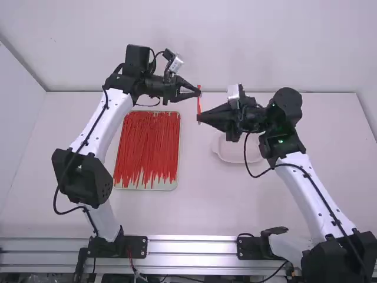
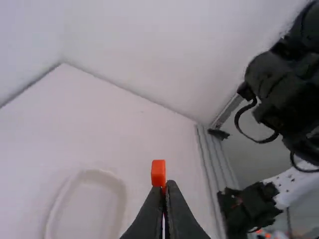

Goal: Fasten the cable tie

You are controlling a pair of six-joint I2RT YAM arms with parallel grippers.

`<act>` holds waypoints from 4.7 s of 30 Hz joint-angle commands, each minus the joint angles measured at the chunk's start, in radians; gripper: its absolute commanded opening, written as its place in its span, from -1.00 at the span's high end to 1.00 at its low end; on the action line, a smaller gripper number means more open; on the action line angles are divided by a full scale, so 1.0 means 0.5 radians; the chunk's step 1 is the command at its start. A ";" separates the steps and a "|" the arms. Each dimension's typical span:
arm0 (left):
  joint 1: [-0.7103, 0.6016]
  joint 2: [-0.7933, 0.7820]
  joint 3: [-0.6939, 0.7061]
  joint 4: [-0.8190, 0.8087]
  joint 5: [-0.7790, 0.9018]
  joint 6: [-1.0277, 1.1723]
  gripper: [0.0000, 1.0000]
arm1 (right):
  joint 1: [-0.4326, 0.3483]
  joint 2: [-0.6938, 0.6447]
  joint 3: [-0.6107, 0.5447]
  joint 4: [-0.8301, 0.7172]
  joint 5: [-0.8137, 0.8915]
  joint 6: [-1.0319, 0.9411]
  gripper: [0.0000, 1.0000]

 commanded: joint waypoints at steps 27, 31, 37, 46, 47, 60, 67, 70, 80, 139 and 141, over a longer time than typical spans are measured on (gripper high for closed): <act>-0.038 -0.022 0.000 0.603 0.362 0.793 0.96 | 0.021 0.112 -0.002 0.001 0.231 1.704 1.00; -0.038 -0.022 0.000 0.726 0.361 0.688 0.96 | 0.037 0.112 -0.002 0.002 0.277 1.756 1.00; -0.037 -0.030 0.000 0.795 0.362 0.684 0.96 | 0.036 0.112 -0.002 0.000 0.317 1.762 1.00; -0.039 -0.034 0.000 0.819 0.362 0.694 0.96 | -0.030 0.112 -0.002 -0.007 0.317 1.823 1.00; -0.038 -0.034 0.000 0.826 0.364 0.716 0.96 | -0.028 0.112 -0.002 -0.014 0.318 1.830 1.00; -0.092 -0.033 0.000 0.815 0.221 0.817 0.97 | -0.028 0.113 -0.002 -0.098 0.347 1.814 1.00; -0.092 -0.034 0.000 0.842 0.186 0.818 0.97 | -0.028 0.113 -0.002 -0.106 0.347 1.816 1.00; -0.097 -0.034 -0.001 0.822 0.186 0.895 0.97 | -0.030 0.112 -0.002 -0.105 0.348 1.829 1.00; -0.078 -0.033 -0.001 0.787 0.257 0.986 0.96 | -0.030 0.112 -0.002 -0.106 0.368 1.861 1.00; -0.183 -0.048 -0.001 0.008 0.427 1.553 0.96 | -0.220 0.116 -0.002 -0.120 0.534 1.919 1.00; -0.198 -0.048 -0.001 0.011 0.427 1.553 0.96 | -0.230 0.116 -0.002 -0.119 0.534 1.918 1.00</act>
